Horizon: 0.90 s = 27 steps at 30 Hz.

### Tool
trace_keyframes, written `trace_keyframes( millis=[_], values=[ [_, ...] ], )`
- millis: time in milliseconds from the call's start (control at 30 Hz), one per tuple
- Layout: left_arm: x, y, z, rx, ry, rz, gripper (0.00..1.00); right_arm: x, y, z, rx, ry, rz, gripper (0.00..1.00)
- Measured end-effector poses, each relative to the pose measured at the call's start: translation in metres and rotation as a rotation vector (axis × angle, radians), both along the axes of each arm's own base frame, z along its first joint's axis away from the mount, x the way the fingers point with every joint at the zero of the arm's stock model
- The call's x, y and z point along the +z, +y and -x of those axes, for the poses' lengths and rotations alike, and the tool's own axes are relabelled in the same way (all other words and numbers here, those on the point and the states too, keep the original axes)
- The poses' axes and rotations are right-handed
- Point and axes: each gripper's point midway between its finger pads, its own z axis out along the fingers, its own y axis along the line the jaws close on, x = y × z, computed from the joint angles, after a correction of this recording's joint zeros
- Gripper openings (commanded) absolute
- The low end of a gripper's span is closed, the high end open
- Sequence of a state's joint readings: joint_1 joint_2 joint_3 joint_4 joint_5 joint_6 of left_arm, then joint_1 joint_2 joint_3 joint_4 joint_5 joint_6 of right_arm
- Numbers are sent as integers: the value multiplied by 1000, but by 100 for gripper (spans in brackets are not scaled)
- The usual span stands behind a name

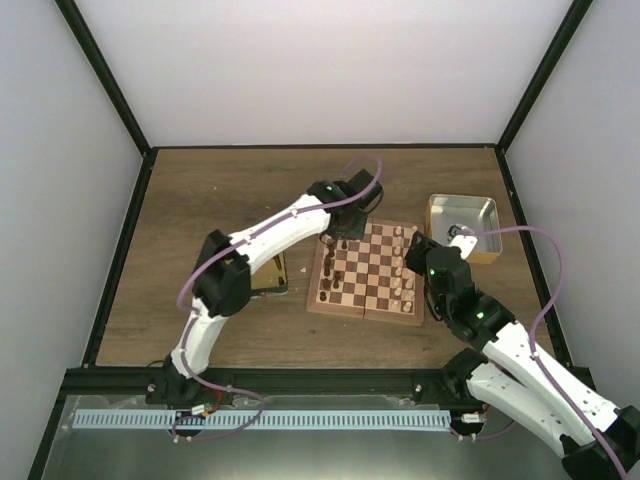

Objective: Set up the chess pieces on the board
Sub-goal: Place the chess piece on the chessboard, then pick up the chess piece from the storage box.

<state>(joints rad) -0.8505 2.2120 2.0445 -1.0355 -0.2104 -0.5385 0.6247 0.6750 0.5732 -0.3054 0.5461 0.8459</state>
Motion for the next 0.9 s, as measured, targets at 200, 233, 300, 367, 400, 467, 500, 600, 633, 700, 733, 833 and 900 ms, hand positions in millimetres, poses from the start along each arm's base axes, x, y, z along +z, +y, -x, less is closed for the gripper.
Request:
trace_keyframes(
  millis=[200, 233, 300, 367, 400, 467, 500, 600, 633, 700, 733, 833, 900],
  values=[
    [61, 46, 16, 71, -110, 55, 32, -2, 2, -1, 7, 7, 2, 47],
    [65, 61, 19, 99, -124, 58, 32, -3, 3, -1, 9, 10, 5, 47],
    [67, 92, 24, 163, -143, 69, 33, -5, 5, -3, 17, 18, 8, 47],
    [59, 125, 29, 238, -141, 69, 35, -8, 8, -5, 24, 28, 11, 47],
    [53, 138, 31, 271, -134, 67, 36, -10, 9, -5, 28, 33, 14, 47],
    [32, 166, 37, 341, -105, 53, 39, -13, 12, -7, 35, 44, 17, 47],
    [22, 175, 39, 366, -88, 44, 40, -15, 13, -8, 38, 49, 20, 47],
    [-12, 195, 49, 419, -20, 28, 39, -20, 16, -10, 48, 67, 28, 47],
    [-21, 200, 52, 433, 3, 24, 37, -21, 17, -10, 50, 70, 30, 47],
    [-34, 205, 54, 451, 34, 30, 34, -21, 19, -12, 55, 73, 29, 47],
    [-40, 207, 53, 459, 50, 38, 33, -21, 20, -13, 57, 74, 29, 47],
    [-53, 209, 47, 476, 77, 64, 30, -18, 23, -15, 64, 70, 22, 47],
    [-59, 206, 43, 475, 91, 90, 29, -17, 24, -15, 67, 67, 19, 47]
  ],
)
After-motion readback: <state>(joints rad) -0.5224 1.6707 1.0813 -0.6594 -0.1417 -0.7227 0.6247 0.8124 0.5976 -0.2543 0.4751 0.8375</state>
